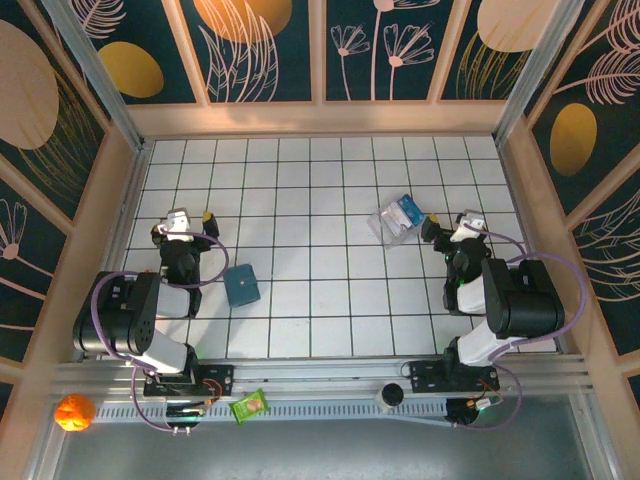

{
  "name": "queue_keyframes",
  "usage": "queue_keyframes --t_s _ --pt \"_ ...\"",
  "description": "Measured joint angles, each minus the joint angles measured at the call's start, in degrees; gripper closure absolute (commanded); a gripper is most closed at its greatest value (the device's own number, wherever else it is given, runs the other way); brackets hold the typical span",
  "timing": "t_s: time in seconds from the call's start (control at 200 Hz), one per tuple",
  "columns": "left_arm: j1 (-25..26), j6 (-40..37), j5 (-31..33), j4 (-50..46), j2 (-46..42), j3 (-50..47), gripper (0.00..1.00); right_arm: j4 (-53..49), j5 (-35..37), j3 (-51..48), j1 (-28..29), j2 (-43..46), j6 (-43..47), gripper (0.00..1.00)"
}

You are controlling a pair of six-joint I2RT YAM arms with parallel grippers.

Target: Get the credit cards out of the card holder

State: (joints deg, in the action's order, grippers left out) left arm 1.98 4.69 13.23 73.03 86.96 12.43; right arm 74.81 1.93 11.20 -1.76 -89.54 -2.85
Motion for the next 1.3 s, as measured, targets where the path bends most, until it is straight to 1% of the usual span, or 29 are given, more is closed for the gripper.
queue_keyframes --t_s 0.305,0.365,0.51,0.606,0.696,0.741,0.806,0.811,0.826,0.846,0.851,0.886,0.906,0.931,0.996,1.111,1.206,1.301 --pt "0.0 0.02 0.22 -0.26 -0.17 0.0 0.01 -0.02 0.09 0.02 0.0 0.0 -0.02 0.01" --pt "0.0 0.04 0.5 -1.99 -1.25 0.09 0.01 -0.42 0.68 0.09 0.0 0.15 -0.07 0.01" --pt "0.0 0.07 0.7 -9.51 -7.54 2.73 0.01 -2.69 2.36 1.36 0.04 1.38 -0.26 0.01" --pt "0.0 0.63 0.74 -13.35 -11.74 4.57 0.01 -8.35 5.25 3.34 0.17 4.31 -0.66 0.01" --pt "0.0 2.78 1.22 -14.95 -14.84 4.9 0.01 -16.44 10.86 7.72 0.52 7.69 -2.6 0.01" --pt "0.0 5.05 2.4 -15.32 -16.04 4.9 0.01 -21.4 14.86 10.91 0.76 8.9 -5.2 0.01" --pt "0.0 11.69 5.84 -17.51 -17.68 5.07 0.01 -33.64 21.24 18.12 0.7 9.79 -13.6 0.01" --pt "0.02 13.6 6.56 -18.4 -17.97 5.18 0.01 -34.45 21.4 18.6 0.66 9.79 -14.29 0.01" --pt "0.02 16.02 7.67 -19.69 -18.43 5.44 0.01 -38.62 22.4 20.96 0.39 9.77 -17.35 0.01" --pt "0.02 19.69 9.53 -22.53 -19.12 5.97 0.01 -42.01 22.97 23.15 0.09 9.68 -19.15 0.01" --pt "0.02 21.66 10.32 -23.82 -19.45 6.25 0.01 -43.71 23.02 24.15 -0.11 9.55 -20.15 0.01" --pt "-0.02 28.33 13.4 -29.18 -20.61 7.56 0.01 -48.61 23.12 27.8 -1.01 9.27 -23.56 0.02" --pt "-0.09 30.88 14.64 -31.41 -21.11 8.13 0.01 -50.49 23.1 29.24 -1.51 9.22 -25.09 0.02" --pt "-0.17 34.05 15.76 -33.29 -21.88 8.52 0.01 -52.63 22.73 30.62 -1.95 9.22 -27.21 0.02" --pt "-0.26 39.19 16.33 -35.12 -23.78 8.28 0.01 -55.69 21.51 31.12 -2.71 9.64 -31.23 0.02" --pt "-0.26 46.49 14.95 -35.32 -27.61 5.38 0.01 -60.7 14.47 28.7 -2.71 10.14 -35.71 0.03" --pt "-0.26 48.17 11.21 -36.04 -29.66 3.63 0.01 -64.85 8.04 28.7 -1.88 9.97 -37.68 0.09" --pt "-0.26 48.22 5.86 -38.56 -30.42 4.26 0.01 -66.99 3.58 28.68 0.94 9.88 -39.28 0.14"
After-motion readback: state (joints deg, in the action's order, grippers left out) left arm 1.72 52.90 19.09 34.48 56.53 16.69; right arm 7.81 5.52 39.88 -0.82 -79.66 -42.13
